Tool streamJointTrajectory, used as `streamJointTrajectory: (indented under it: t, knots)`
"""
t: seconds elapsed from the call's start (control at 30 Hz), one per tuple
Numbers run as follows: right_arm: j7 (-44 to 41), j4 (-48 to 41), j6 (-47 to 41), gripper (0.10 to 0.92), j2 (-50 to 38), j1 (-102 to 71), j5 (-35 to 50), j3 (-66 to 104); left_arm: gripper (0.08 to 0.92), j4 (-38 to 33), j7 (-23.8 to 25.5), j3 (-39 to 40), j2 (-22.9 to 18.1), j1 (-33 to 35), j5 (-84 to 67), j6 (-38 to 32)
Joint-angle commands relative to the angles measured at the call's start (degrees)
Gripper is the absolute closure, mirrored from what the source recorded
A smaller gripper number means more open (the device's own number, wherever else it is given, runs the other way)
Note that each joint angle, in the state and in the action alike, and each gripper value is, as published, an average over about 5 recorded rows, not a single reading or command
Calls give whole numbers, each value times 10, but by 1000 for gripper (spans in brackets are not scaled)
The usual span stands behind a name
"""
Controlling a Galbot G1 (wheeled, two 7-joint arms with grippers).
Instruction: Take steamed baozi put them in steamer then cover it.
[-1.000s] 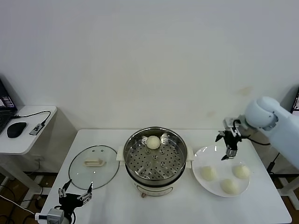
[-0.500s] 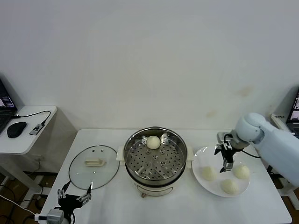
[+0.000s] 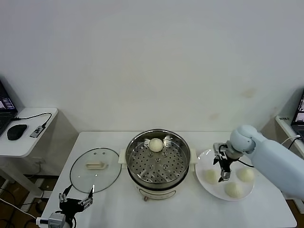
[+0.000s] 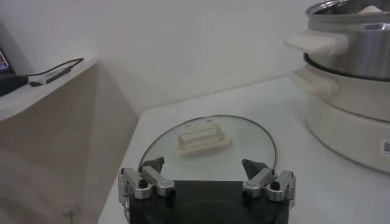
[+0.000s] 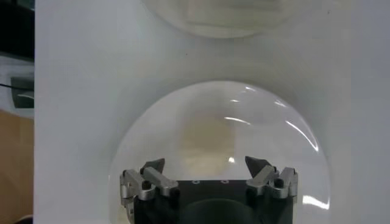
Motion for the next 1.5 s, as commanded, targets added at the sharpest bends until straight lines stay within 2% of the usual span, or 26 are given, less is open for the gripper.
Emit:
streamJointTrajectory:
  t: [0.03, 0.93, 1.03, 1.2, 1.5]
  knots:
    - [5, -22, 6, 203, 25, -9, -15, 4, 177, 2, 0, 1, 0, 0, 0, 0]
    - [13, -48, 21, 203, 35, -23, -31, 7, 177, 8, -1, 2, 2, 1, 4, -1]
    - [15, -49, 19, 224, 35, -26, -30, 11, 177, 8, -2, 2, 2, 1, 4, -1]
    - [16, -49, 16, 330, 35, -25, -27, 12, 177, 7, -2, 4, 0, 2, 5, -1]
    - [11, -29, 8, 362, 8, -1, 2, 3, 177, 2, -3, 5, -1, 7, 7, -2]
